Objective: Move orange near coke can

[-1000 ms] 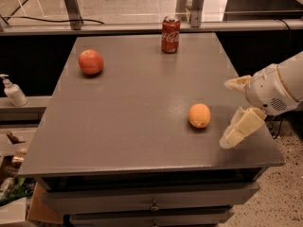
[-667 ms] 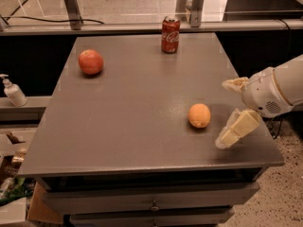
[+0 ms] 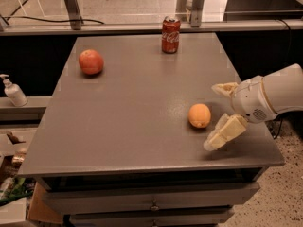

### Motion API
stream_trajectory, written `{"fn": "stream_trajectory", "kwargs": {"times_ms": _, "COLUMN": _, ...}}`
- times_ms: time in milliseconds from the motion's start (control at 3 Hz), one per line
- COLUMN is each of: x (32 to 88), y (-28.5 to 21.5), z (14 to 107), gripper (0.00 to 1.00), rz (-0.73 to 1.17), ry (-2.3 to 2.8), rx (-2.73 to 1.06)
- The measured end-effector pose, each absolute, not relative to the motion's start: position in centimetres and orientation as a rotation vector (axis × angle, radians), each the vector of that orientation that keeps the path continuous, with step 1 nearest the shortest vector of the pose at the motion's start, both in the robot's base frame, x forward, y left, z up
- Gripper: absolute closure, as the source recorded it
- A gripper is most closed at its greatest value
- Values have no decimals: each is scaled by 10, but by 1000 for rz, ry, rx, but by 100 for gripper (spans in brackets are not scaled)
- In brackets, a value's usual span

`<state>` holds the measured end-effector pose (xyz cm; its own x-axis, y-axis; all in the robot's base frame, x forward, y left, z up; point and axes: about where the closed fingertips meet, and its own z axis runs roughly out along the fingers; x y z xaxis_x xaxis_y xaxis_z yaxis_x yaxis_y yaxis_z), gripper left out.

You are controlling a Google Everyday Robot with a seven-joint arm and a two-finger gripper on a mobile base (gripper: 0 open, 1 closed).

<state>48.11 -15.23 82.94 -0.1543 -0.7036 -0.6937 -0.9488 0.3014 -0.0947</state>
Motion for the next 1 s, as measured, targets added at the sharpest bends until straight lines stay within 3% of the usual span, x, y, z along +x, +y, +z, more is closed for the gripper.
{"fn": "stream_trajectory", "kwargs": {"times_ms": 333, "x": 485, "y": -141, "z": 827, "gripper": 2, "rz": 514, "ry": 1914, "rx": -1447}}
{"fn": "stream_trajectory", "kwargs": {"times_ms": 1000, "x": 488, "y": -139, "z": 822, "gripper": 43, "rz": 532, "ry": 1921, "rx": -1406}}
